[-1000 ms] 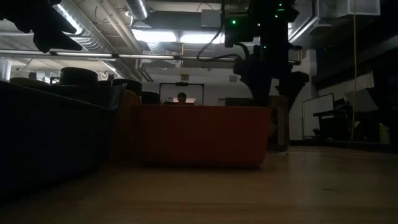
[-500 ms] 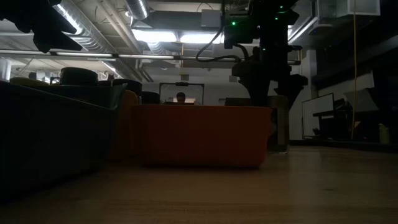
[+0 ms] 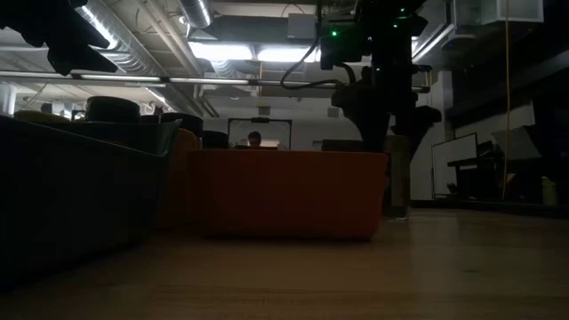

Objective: Sort spices by type
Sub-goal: Put the gold seasoning bottle into the blue bin

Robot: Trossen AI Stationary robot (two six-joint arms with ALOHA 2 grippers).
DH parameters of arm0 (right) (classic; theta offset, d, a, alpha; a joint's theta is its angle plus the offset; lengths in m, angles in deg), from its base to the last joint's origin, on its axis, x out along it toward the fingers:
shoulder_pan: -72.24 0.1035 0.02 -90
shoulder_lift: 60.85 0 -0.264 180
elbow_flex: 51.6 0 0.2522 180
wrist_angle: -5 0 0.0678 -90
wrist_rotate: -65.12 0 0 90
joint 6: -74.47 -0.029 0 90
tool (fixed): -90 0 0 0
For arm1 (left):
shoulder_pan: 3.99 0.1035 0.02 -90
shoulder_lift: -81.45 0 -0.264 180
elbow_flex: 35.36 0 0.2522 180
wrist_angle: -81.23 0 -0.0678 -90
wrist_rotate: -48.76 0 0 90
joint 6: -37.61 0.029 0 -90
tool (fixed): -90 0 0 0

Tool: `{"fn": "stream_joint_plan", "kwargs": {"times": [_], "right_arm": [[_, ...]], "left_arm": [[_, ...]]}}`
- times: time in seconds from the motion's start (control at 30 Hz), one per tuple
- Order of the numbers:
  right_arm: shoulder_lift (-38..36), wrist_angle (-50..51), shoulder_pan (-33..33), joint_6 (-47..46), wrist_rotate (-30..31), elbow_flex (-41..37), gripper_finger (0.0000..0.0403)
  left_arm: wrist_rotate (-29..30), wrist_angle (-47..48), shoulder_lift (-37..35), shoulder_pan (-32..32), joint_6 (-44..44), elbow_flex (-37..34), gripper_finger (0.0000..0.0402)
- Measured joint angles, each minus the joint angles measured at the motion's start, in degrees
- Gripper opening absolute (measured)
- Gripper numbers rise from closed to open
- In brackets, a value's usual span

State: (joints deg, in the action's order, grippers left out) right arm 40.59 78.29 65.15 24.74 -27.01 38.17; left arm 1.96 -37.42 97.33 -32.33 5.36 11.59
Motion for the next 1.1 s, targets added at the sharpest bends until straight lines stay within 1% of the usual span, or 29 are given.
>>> {"fn": "stream_joint_plan", "kwargs": {"times": [0.07,0.2,0.47,0.57,0.77,0.9,1.03,1.1], "right_arm": [[0.0,-0.4,0.0,-0.7,0.0,0.0,0.0279],[-0.1,-3.5,0.0,-1.2,-0.7,0.0,0.0279],[0.0,-13.3,0.0,-1.5,-7.7,0.0,0.0290],[0.0,-16.0,0.0,-1.5,-8.5,0.0,0.0280],[0.0,-19.1,0.0,-1.5,-9.0,0.0,0.0280],[0.0,-22.7,0.0,-2.8,-11.6,0.0,0.0283],[0.0,-28.4,0.7,-3.3,-14.5,0.1,0.0281],[0.0,-29.0,1.4,-3.8,-15.5,1.5,0.0281]], "left_arm": [[0.0,0.0,0.0,0.0,0.0,0.0,0.0269],[0.0,0.0,0.0,0.0,0.0,0.0,0.0269],[0.0,0.0,0.0,0.0,0.1,0.0,0.0269],[0.0,0.0,0.0,0.0,0.1,0.0,0.0269],[0.0,0.0,0.0,0.0,0.1,0.0,0.0269],[0.0,0.0,0.0,0.0,0.1,0.0,0.0269],[0.0,0.0,0.0,0.0,0.1,0.0,0.0269],[0.0,0.0,0.0,0.0,0.1,0.0,0.0269]]}}
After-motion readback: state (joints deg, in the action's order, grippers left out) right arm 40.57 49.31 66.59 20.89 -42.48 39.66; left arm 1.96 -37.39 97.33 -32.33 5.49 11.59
